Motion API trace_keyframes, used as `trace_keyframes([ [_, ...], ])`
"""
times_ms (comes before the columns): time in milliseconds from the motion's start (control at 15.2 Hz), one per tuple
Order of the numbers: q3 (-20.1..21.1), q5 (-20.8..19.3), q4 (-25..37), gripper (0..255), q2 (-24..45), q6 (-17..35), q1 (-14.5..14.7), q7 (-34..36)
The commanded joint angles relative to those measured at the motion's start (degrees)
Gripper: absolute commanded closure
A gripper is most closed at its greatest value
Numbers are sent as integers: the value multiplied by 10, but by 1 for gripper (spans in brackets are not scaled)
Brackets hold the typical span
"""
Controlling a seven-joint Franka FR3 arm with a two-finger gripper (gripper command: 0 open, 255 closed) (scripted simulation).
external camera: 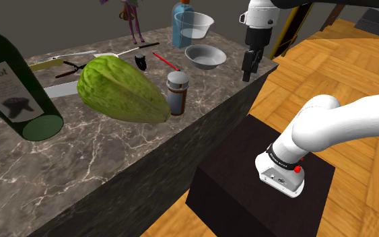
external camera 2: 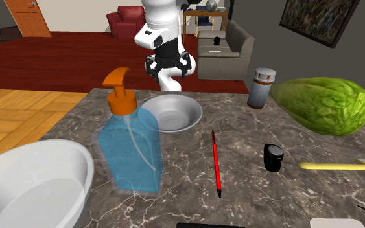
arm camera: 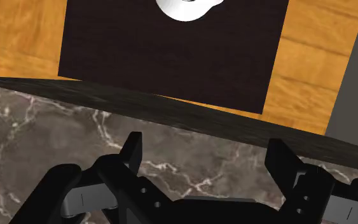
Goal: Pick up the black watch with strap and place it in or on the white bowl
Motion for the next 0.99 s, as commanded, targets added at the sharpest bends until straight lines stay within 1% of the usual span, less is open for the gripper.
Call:
trace_keyframes([
  [0, 0, 0, 0, 0, 0, 0, 0, 0],
  [462, 53, 39, 87, 0, 123, 64, 15, 71],
  [924, 97, 47, 204, 0, 254, 104, 23, 142],
])
